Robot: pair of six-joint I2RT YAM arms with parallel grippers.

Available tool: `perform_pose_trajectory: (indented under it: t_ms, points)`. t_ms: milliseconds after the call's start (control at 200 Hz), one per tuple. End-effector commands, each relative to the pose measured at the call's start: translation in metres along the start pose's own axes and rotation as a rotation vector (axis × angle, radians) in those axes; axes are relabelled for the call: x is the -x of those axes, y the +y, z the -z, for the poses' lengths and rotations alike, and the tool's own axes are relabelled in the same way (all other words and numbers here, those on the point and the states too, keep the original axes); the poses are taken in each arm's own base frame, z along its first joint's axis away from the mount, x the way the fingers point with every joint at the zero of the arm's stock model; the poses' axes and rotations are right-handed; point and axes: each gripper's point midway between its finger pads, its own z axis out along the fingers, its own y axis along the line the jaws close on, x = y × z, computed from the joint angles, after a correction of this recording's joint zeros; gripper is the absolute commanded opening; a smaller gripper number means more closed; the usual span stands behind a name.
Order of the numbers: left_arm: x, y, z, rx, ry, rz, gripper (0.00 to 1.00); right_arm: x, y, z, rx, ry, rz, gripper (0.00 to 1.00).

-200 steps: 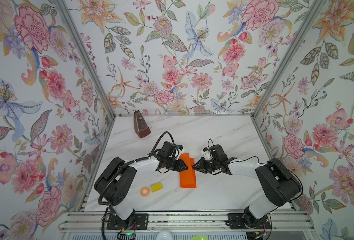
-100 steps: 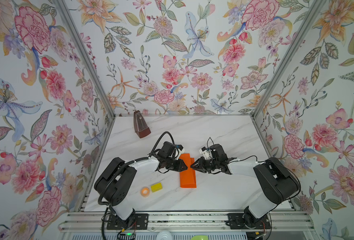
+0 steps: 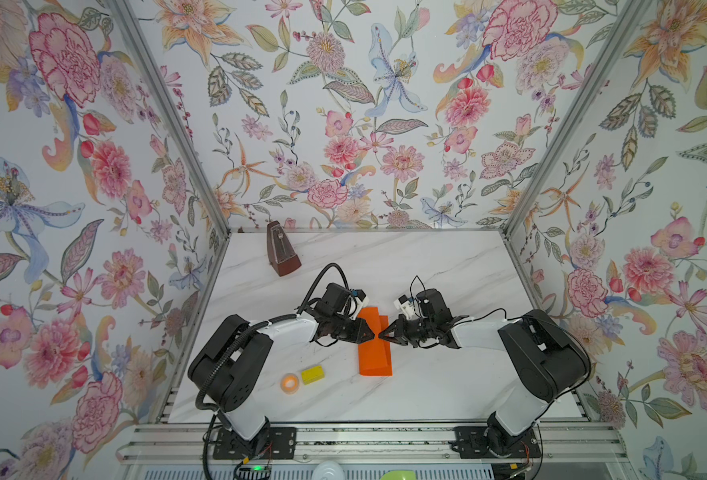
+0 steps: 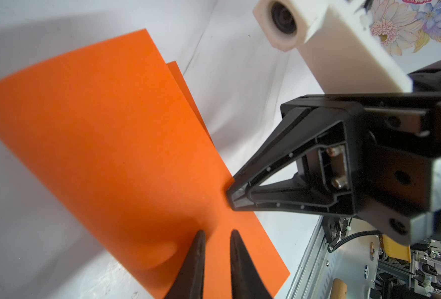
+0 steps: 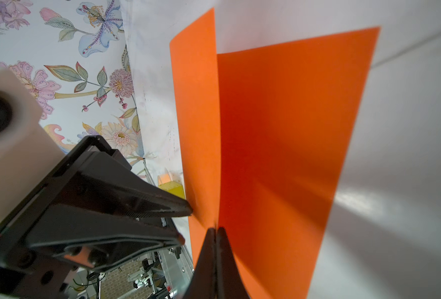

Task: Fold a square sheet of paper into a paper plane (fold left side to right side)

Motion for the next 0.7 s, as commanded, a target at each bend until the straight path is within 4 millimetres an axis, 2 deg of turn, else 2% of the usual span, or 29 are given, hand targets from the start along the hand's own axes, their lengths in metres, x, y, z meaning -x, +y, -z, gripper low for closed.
perform_pose_trajectory:
  t_ms: [0,330,696]
  points:
    - [-0.006,-0.002,0.000,0.003,0.021,-0.004,0.21,0.005,0.011,0.000,0.019,-0.008,0.026,0.00]
    - [0.001,-0.010,0.004,-0.011,0.003,-0.015,0.21,0.004,0.017,0.006,-0.006,-0.007,0.048,0.00]
    - [0.004,-0.011,0.004,-0.012,-0.011,-0.015,0.21,0.003,0.013,0.012,-0.057,-0.013,0.067,0.00]
